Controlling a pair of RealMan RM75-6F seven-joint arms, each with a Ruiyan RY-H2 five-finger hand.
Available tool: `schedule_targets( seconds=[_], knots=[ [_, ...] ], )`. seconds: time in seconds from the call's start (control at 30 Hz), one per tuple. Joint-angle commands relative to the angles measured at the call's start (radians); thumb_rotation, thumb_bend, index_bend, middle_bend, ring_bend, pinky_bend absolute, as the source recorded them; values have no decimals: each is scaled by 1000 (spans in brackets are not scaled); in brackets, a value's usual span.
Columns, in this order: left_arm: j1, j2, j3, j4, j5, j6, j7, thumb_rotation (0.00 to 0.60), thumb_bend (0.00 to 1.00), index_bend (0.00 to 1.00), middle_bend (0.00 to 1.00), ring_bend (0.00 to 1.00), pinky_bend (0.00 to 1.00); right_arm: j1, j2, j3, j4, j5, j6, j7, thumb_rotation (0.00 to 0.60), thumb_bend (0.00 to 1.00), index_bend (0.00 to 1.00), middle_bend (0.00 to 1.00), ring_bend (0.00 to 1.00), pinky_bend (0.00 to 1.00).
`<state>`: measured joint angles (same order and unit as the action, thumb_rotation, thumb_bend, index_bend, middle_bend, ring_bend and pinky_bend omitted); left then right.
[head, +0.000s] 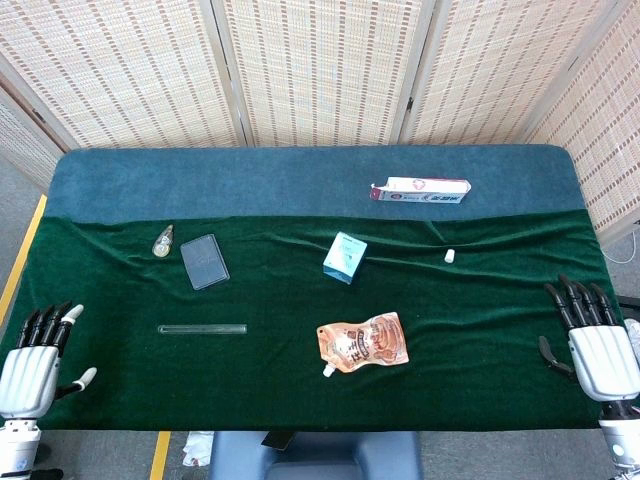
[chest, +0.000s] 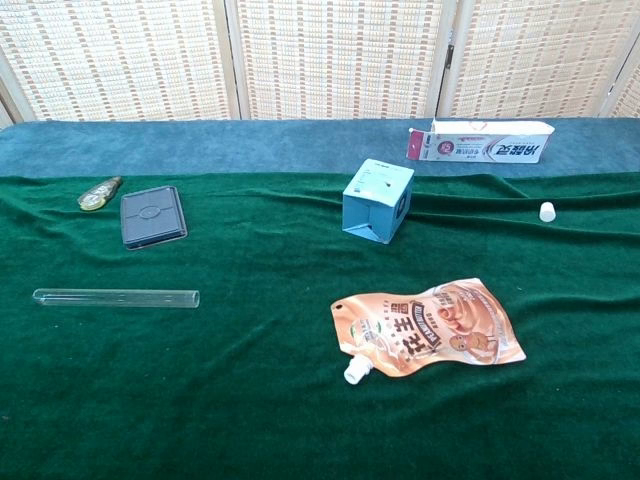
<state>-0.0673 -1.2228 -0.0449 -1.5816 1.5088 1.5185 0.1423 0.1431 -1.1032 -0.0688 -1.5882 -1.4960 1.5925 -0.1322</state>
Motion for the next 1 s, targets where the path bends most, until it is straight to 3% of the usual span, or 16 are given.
schedule_targets(
  seconds=[0.03, 0.37, 0.5, 0.63, 0.8, 0.9, 1.0],
  knots=[
    [0, -2, -1, 2, -2, 0, 1, 600, 207, 134, 109, 61, 0, -3, -3, 7, 1, -7, -6, -2, 442, 525, 0, 0, 44, 0],
    [2, -7, 2, 11, -7, -1, -7, 600, 208, 135, 109, 61, 0, 6, -8, 38, -10, -25, -51, -29, 440, 525, 0, 21, 87, 0],
    [4, -7, 3, 14, -8, 2, -9, 600, 207, 135, 109, 61, 0, 28, -8, 60, -15, -19, -89, -52, 440, 525, 0, 83, 169, 18],
    [7, -6, 3, 15, -11, 5, -15, 600, 208, 136, 109, 61, 0, 74, -10, 97, -19, 12, -161, -83, 440, 525, 0, 238, 352, 219],
    [13, -6, 9, 20, -15, 6, -26, 600, 207, 137, 109, 61, 0, 170, -44, 157, 15, 87, -310, -129, 439, 521, 74, 461, 675, 594],
    [18, -5, 10, 24, -18, 9, -31, 600, 207, 137, 109, 61, 0, 235, -78, 193, 54, 161, -418, -173, 438, 521, 133, 581, 811, 735],
    [23, -3, 11, 26, -22, 12, -39, 600, 208, 138, 109, 61, 0, 300, -122, 228, 112, 252, -523, -215, 438, 521, 168, 632, 877, 796]
  ],
)
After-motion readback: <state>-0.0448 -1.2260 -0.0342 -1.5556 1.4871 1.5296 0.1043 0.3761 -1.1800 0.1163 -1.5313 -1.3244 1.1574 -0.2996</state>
